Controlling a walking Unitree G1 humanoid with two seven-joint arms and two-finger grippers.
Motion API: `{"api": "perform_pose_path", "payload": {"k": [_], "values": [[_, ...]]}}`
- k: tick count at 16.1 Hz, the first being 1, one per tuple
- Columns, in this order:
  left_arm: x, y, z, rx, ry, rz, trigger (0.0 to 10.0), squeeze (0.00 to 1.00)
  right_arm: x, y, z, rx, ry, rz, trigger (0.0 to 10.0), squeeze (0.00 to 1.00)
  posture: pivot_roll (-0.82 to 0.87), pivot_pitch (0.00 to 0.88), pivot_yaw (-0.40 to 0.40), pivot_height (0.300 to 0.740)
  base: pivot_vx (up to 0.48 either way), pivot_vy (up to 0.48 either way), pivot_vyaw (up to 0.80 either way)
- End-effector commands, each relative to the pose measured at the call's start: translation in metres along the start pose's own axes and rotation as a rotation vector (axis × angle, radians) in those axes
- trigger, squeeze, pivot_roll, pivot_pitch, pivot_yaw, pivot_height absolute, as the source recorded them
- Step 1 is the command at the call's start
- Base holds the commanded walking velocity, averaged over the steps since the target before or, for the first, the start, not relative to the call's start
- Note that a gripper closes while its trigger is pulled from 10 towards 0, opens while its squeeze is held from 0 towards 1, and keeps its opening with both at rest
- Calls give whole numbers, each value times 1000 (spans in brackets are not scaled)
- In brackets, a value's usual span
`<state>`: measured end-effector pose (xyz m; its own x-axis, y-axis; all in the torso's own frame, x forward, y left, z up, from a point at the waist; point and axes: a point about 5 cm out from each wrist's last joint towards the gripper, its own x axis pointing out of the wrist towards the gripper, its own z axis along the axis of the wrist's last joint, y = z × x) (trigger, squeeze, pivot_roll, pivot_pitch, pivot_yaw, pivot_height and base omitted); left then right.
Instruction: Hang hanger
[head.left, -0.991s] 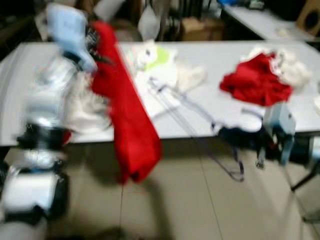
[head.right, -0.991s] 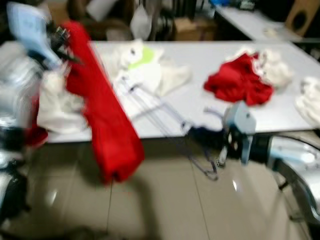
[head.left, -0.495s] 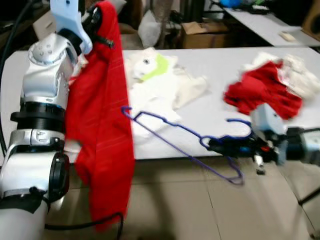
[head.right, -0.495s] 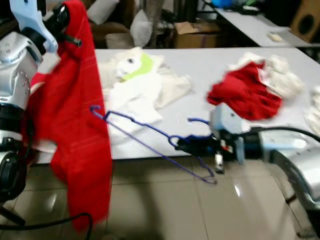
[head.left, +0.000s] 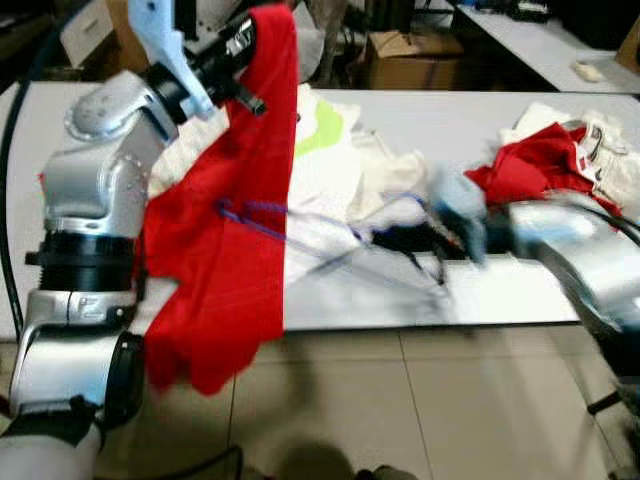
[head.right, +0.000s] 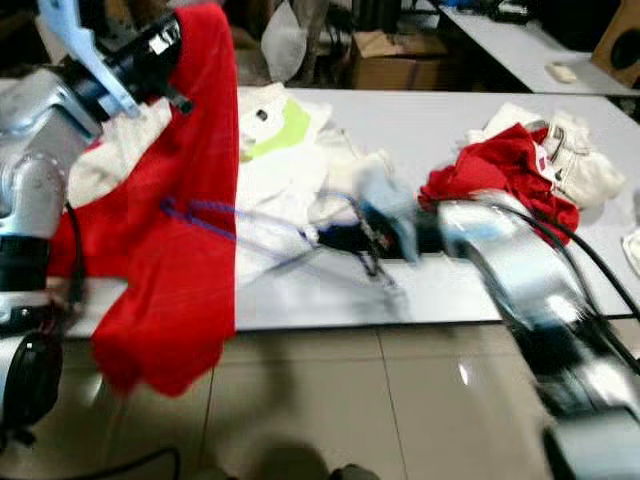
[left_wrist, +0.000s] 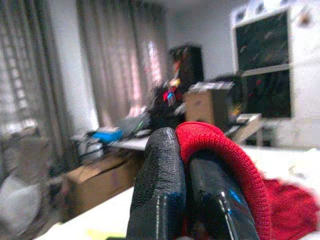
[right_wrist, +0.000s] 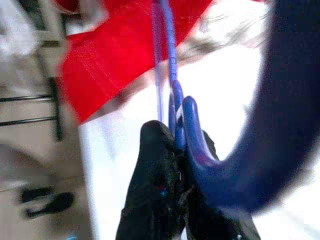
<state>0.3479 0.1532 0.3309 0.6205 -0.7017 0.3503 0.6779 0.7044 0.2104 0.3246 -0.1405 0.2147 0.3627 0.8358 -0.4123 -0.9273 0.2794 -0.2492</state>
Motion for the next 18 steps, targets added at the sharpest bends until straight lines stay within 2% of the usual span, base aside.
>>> {"api": "perform_pose_path", "payload": {"k": [1,2,3,4,5,6,7,8,9,10,11,12,13,14,15,16,17,18], "values": [[3,-10,22,-9,-95,-66,10000,0,4,-16,1,-26,31,-92,10000,0,-80,0,-19,740,0,0,0],[5,-14,27,-24,-123,-88,10000,0,9,-29,8,-43,23,-163,10000,0,-80,0,-19,740,0,0,0],[5,-16,29,-30,-129,-97,10000,0,11,-34,11,-45,18,-184,10000,0,-80,0,-19,740,0,0,0],[6,-21,34,-45,-157,-131,10000,0,14,-54,32,-79,-44,-296,10000,0,-80,0,-18,740,0,0,0],[6,-23,38,-65,-198,-145,10000,0,10,-77,60,-118,-145,-477,10000,0,-80,0,-18,740,0,0,0],[7,-23,42,-60,-226,-138,10000,0,-1,-91,79,-119,-238,-629,10000,0,-80,0,-18,740,0,0,0],[6,-23,51,-55,-274,-121,10000,0,-23,-109,108,-71,-418,-844,10000,0,-80,0,-18,740,0,0,0],[5,-20,59,-51,-325,-89,10000,0,-50,-119,127,-48,-572,-1018,10000,0,-74,0,-27,740,0,0,0],[3,-17,65,-53,-365,-55,10000,0,-68,-122,137,-86,-647,-1117,10000,0,-72,0,-30,740,0,0,0],[1,-15,68,-55,-403,-14,10000,0,-76,-122,140,-148,-679,-1165,10000,0,-72,0,-30,740,0,0,0],[0,-14,69,-47,-413,-5,10000,0,-75,-121,139,-171,-679,-1160,10000,0,-72,0,-30,740,0,0,0],[0,-14,71,-41,-434,7,10000,0,-71,-118,136,-224,-676,-1151,10000,0,-72,0,-30,740,0,0,0],[0,-13,70,-44,-439,17,10000,0,-54,-113,122,-275,-630,-1093,10000,0,-79,0,-17,740,0,0,0],[1,-11,62,-29,-383,33,10000,0,-36,-111,103,-217,-548,-993,10000,0,-79,0,-15,740,0,0,0],[7,-8,34,19,-211,101,10000,0,-10,-105,66,-163,-363,-859,10000,0,-82,0,-13,740,0,0,0],[9,-5,18,39,-120,140,10000,0,-1,-100,47,-141,-289,-801,10000,0,-82,0,-13,740,0,0,0],[9,0,-13,61,28,219,10000,0,11,-88,20,-123,-203,-708,10000,0,-80,0,-14,740,0,0,0],[1,5,-55,124,205,309,10000,0,23,-66,-18,-106,-118,-560,10000,0,-80,0,-13,740,0,0,0]]}}
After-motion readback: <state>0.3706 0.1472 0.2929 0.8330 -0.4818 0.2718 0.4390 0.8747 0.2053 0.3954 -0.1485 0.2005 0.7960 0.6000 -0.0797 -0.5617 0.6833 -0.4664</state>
